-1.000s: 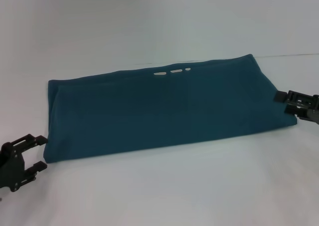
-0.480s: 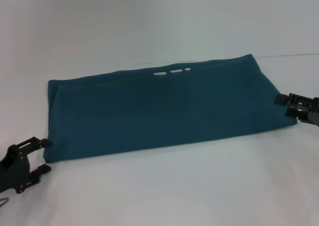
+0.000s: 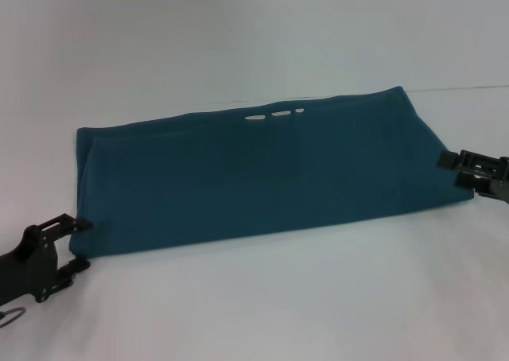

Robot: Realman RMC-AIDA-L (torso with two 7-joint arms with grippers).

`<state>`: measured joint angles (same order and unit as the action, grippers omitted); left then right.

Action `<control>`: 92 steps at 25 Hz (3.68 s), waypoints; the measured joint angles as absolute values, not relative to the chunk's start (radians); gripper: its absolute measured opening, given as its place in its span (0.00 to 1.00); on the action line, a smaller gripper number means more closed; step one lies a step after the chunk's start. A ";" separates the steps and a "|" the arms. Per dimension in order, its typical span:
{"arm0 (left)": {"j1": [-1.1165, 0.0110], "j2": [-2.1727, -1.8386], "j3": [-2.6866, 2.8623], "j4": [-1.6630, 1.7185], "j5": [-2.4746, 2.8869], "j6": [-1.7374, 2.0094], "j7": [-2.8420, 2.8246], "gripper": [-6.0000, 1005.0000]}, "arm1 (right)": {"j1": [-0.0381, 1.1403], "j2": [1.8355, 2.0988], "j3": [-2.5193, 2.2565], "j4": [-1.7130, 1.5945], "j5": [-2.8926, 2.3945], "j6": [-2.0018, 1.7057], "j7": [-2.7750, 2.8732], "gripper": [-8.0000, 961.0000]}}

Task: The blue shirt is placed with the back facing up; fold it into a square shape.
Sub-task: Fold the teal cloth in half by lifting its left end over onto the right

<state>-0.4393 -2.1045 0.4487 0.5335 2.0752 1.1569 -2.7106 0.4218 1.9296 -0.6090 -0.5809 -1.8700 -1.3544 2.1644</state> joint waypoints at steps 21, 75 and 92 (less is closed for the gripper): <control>-0.447 -2.107 0.467 0.527 2.075 1.184 -2.711 0.71 | 0.422 1.929 -0.607 -0.581 -1.870 -1.355 2.165 0.90; -0.562 -2.106 0.538 0.499 2.066 1.032 -2.660 0.47 | 0.405 1.927 -0.581 -0.571 -1.870 -1.354 2.155 0.88; -0.541 -2.112 0.531 0.540 2.062 1.069 -2.474 0.04 | 0.397 1.927 -0.573 -0.569 -1.870 -1.354 2.160 0.88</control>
<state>-0.5414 -2.1120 0.5315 0.5401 2.0622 1.0690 -2.4740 0.3966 1.9267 -0.5731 -0.5694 -1.8699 -1.3544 2.1601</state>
